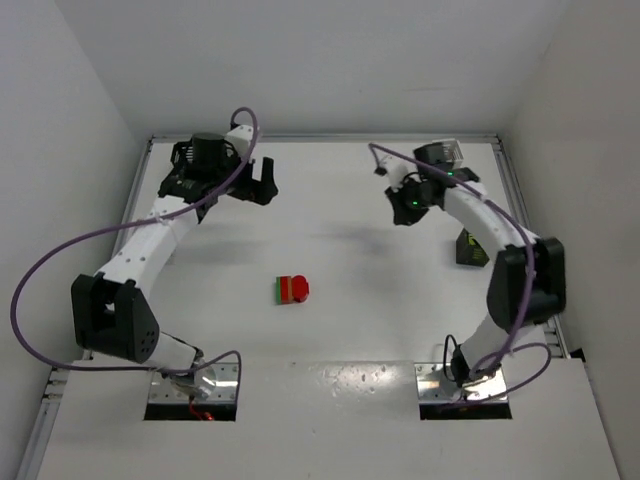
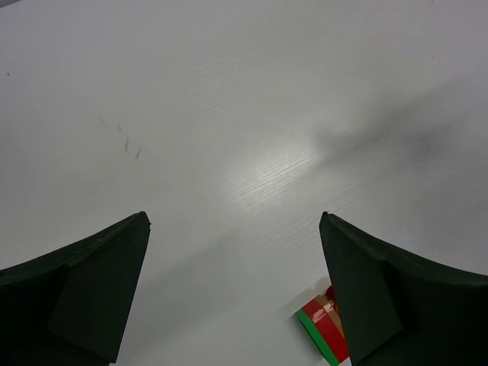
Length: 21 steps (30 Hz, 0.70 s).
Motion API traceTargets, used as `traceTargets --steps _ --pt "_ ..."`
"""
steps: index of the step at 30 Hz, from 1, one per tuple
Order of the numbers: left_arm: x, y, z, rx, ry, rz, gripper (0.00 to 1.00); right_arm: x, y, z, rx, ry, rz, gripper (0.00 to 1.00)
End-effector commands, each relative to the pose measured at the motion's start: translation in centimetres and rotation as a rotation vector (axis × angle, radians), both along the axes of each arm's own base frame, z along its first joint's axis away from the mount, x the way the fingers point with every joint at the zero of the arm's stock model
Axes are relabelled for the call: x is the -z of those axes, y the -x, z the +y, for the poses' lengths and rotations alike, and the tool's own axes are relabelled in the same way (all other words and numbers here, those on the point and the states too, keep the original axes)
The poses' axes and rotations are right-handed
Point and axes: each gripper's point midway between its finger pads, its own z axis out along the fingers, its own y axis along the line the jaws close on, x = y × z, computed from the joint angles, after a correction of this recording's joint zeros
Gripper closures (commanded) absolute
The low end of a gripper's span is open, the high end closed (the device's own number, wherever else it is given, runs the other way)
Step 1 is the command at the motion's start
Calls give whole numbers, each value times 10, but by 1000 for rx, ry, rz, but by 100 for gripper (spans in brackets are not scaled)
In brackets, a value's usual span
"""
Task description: Sort the legos into containers by color
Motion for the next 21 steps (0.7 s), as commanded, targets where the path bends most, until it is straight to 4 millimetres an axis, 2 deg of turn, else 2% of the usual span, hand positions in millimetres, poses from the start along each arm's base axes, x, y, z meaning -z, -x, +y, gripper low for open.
traceTargets --steps 1,2,3,4,5,8,9,11,12,15,17,21 --pt "-21 7 3 -33 -64 -110 0 -31 25 -46 146 -11 -1 96" --pt "-27 8 4 -54 -49 -129 0 -36 28 -59 180 -2 -10 96" --pt "-19 9 5 -72 -38 -112 0 -49 32 -79 236 -5 -28 96" --pt "-24 11 5 -80 -24 -118 0 -49 36 -91 270 4 -22 96" --pt "-24 12 0 -74 -17 -115 0 -52 37 -111 330 5 -23 96" --pt "-26 12 -9 -51 -26 -123 0 -57 39 -140 416 6 -23 96" --pt "-31 12 -12 -50 -27 -136 0 -61 36 -158 468 6 -24 96" --pt "-33 12 -13 -45 -50 -141 0 -53 33 -170 502 -19 16 96" --pt "-31 15 -15 -37 -64 -136 0 -58 30 -183 538 -29 16 96" --pt "-39 19 -12 -32 -97 -168 0 -60 23 -200 580 -29 17 96" --pt "-40 21 -9 -26 -125 -179 0 -52 26 -211 598 -23 53 96" --pt "-36 24 -7 -18 -142 -162 0 -46 32 -224 589 19 80 94"
